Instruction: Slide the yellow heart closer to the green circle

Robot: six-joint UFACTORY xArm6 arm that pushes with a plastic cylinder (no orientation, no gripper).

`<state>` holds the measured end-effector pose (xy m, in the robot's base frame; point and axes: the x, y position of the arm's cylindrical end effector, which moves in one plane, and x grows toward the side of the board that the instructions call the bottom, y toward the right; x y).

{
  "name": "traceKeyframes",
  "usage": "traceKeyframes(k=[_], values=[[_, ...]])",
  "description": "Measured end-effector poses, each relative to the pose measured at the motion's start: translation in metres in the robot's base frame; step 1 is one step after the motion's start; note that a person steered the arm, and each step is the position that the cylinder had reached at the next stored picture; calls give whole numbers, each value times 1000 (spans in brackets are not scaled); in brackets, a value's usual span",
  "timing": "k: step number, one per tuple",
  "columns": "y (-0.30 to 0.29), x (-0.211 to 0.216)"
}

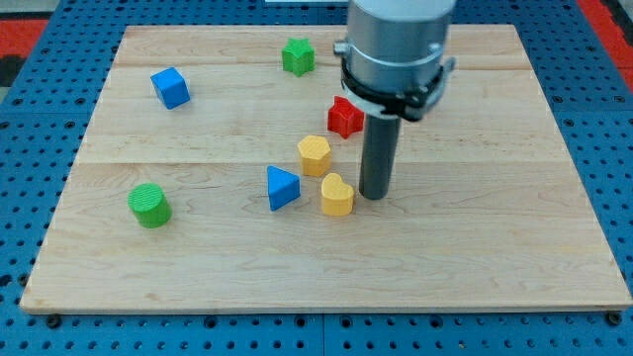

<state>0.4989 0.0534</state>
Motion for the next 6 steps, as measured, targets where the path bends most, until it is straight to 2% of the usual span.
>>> traceKeyframes(k=[1, 2, 3, 4, 5, 6], values=[[-88, 22], [-94, 21], [-77, -5], [-122, 7], [-143, 45], [-129, 43]])
